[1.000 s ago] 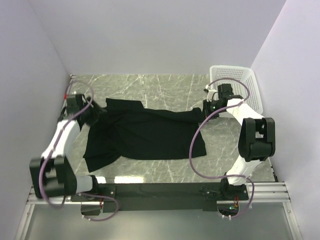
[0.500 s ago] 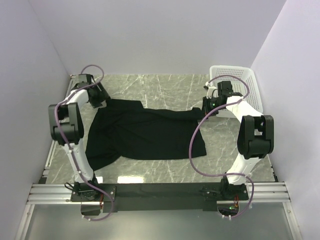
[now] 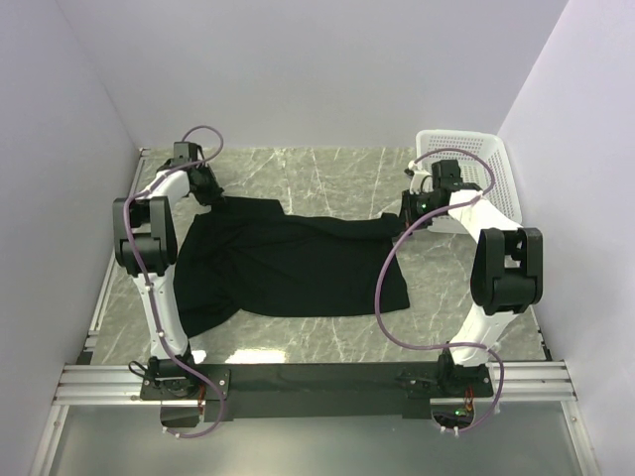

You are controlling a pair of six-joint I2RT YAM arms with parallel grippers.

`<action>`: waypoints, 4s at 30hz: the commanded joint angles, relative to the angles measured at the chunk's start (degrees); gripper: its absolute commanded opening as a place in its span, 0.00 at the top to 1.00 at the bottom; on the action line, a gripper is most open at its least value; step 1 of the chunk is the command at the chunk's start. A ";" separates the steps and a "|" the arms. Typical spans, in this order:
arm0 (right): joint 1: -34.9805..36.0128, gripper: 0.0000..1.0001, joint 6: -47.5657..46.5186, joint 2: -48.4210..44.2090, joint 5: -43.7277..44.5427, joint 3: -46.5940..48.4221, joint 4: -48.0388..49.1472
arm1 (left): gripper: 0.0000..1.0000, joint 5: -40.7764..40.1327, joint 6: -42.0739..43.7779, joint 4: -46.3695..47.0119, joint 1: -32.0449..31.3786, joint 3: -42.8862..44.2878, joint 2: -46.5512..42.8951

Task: Fold and stack the t-shirts
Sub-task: Flatten the tshirt out

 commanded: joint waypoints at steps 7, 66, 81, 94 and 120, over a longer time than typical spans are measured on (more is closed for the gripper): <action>-0.07 1.00 0.97 0.77 -1.89 5.55 1.53 | 0.99 6.08 -1.21 5.81 0.31 3.06 -7.82; -0.42 1.00 2.81 -1.25 -3.03 1.51 4.35 | 0.34 -11.85 1.68 -10.01 1.28 -4.50 -7.05; -0.51 1.00 3.87 -0.64 -3.30 2.57 4.26 | 0.58 -18.72 5.20 -13.00 -2.41 -5.20 0.43; -0.60 1.00 3.43 -3.36 -3.03 3.62 4.52 | 1.00 -12.47 4.24 -6.67 -2.41 -0.02 -16.85; -5.26 1.00 20.22 -7.40 -11.56 19.62 14.89 | 1.00 -7.99 1.59 6.42 1.54 3.87 -39.91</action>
